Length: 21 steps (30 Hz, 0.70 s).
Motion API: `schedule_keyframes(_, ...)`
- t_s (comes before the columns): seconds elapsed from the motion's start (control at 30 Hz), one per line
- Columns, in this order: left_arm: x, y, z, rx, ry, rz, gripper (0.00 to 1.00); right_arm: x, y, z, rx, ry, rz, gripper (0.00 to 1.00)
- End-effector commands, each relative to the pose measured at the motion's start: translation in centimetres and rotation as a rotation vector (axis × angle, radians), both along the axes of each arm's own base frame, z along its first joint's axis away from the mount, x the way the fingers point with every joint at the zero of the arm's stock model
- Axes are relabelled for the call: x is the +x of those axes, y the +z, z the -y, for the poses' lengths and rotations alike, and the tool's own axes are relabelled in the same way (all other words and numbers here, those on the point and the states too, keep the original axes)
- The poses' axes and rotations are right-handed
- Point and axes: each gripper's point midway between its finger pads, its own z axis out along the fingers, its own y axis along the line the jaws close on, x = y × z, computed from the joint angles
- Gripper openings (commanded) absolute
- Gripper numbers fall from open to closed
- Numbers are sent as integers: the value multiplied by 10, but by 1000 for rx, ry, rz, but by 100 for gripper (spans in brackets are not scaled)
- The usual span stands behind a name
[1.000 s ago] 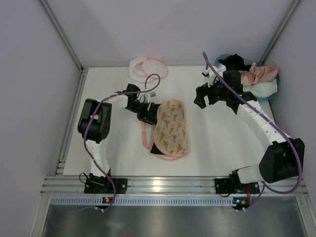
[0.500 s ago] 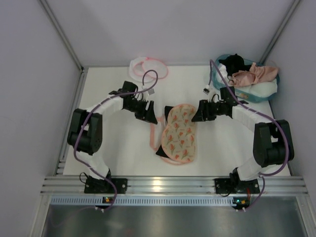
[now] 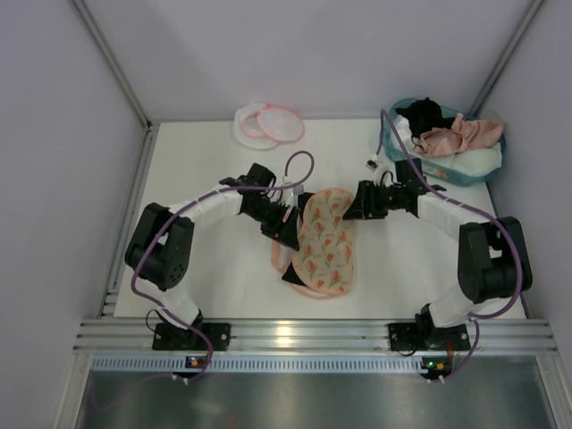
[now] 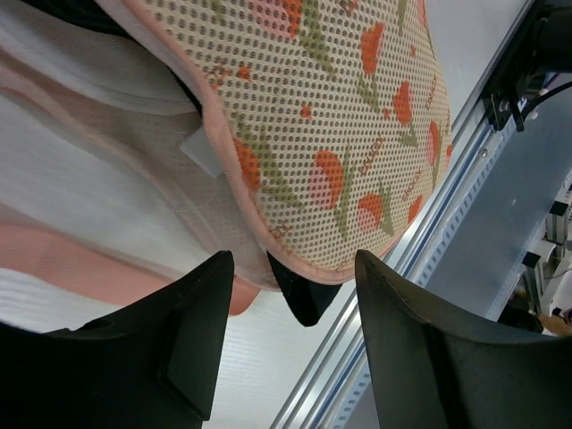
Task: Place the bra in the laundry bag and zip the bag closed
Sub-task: Zip the laundry bag at the center of the board.
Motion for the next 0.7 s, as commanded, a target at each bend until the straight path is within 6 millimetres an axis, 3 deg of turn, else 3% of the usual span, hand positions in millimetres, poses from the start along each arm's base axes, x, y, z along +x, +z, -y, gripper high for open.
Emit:
schedule_keyframes(0.0, -3, -3, 8, 20, -1, -22, 61, 4, 23, -1, 1, 1, 90, 57)
schedule_keyframes(0.13, 4, -13, 8, 59, 14, -21, 56, 0, 28, 3, -20, 5, 107, 57)
schedule_keyframes(0.3, 12, -7, 15, 33, 6, -11, 42, -2, 31, 7, -52, 7, 127, 58)
schedule_keyframes(0.57, 7, 1, 27, -45, -30, -65, 41, -9, 20, 11, -72, 12, 110, 59)
schedule_keyframes(0.6, 8, -2, 27, -37, -26, -69, 37, -10, 19, 12, -74, 8, 107, 59)
schedule_keyframes(0.67, 12, -4, 26, -18, -13, -60, 21, -10, 17, 15, -78, 2, 102, 59)
